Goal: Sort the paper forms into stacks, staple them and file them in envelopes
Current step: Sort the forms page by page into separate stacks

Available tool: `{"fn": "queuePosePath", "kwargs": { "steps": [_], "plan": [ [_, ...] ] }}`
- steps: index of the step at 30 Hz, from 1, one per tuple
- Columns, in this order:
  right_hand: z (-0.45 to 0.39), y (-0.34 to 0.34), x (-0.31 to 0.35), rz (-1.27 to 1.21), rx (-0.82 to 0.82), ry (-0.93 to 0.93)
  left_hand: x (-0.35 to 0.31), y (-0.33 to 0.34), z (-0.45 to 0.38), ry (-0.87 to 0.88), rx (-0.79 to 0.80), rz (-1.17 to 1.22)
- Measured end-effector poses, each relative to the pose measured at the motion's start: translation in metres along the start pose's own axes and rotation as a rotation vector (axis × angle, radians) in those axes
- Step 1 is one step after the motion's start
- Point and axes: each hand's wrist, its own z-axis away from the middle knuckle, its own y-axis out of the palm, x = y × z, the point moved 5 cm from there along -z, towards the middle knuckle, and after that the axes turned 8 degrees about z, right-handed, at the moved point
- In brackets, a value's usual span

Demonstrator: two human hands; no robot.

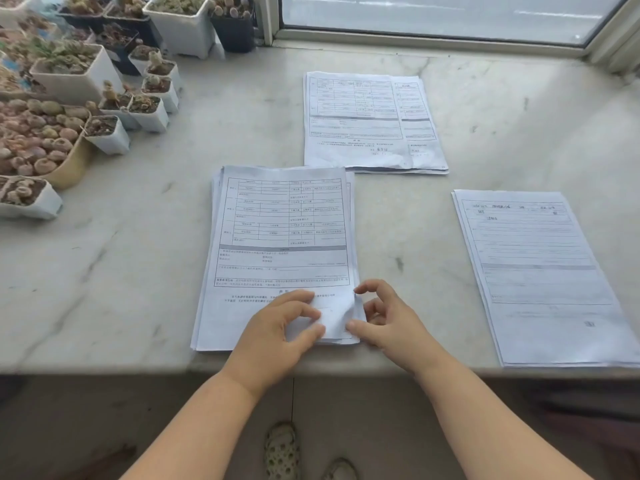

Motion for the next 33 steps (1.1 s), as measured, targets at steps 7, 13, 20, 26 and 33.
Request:
{"fn": "queuePosePath", "kwargs": {
  "steps": [7,13,20,26,33],
  "plan": [
    [-0.004,0.002,0.004,-0.018,0.009,0.027,-0.001,-0.005,-0.002,0.014,-0.069,0.061],
    [-0.004,0.001,0.003,-0.031,0.048,0.043,-0.005,-0.004,-0.002,0.067,-0.058,0.018],
    [-0.010,0.002,0.008,0.141,-0.127,0.059,-0.001,0.001,0.000,0.128,0.020,-0.091],
    [-0.009,0.003,0.007,0.008,-0.072,0.078,0.000,-0.005,-0.005,0.092,-0.052,-0.024],
    [-0.003,0.003,0.008,-0.053,0.049,0.037,-0.001,-0.011,-0.010,0.042,-0.084,0.009]
  ]
}}
